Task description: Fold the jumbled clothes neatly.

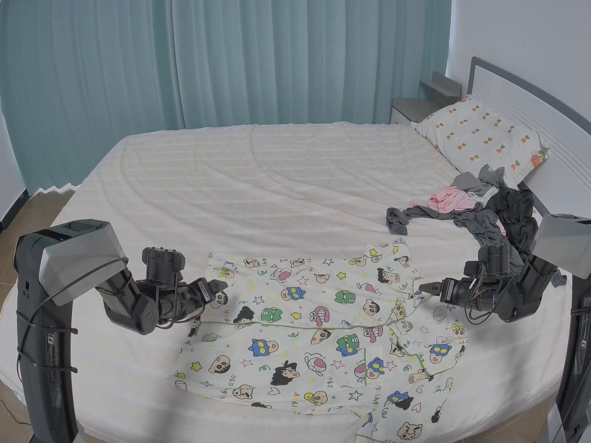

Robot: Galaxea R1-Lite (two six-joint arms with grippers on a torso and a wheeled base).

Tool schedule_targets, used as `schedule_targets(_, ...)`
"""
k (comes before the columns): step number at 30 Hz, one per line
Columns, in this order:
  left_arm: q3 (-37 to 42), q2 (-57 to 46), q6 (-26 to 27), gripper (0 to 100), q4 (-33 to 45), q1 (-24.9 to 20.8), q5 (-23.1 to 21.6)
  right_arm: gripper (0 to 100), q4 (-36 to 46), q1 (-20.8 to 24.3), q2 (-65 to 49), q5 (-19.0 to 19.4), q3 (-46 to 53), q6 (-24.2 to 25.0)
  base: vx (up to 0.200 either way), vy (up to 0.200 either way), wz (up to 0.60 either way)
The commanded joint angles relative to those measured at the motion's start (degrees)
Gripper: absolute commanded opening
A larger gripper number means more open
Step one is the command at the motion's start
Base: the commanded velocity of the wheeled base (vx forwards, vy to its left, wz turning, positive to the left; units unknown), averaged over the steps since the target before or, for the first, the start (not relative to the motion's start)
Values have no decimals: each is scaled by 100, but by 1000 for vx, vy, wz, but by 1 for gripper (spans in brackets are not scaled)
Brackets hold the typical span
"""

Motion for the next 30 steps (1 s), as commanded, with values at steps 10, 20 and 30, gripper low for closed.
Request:
schedule_targets(10, -346, 506, 129, 100, -20, 11, -29, 100, -4, 2, 9, 1, 4, -1, 0, 0, 0)
schedule_targets(20, -355, 576, 146, 100, -29, -68, -3, 100, -4, 28, 18, 1, -5, 7, 0, 0, 0)
schedule_targets(30, -136, 611, 120, 0, -583, -51, 243, 100, -4, 37, 45, 1, 4, 7, 0, 0, 0)
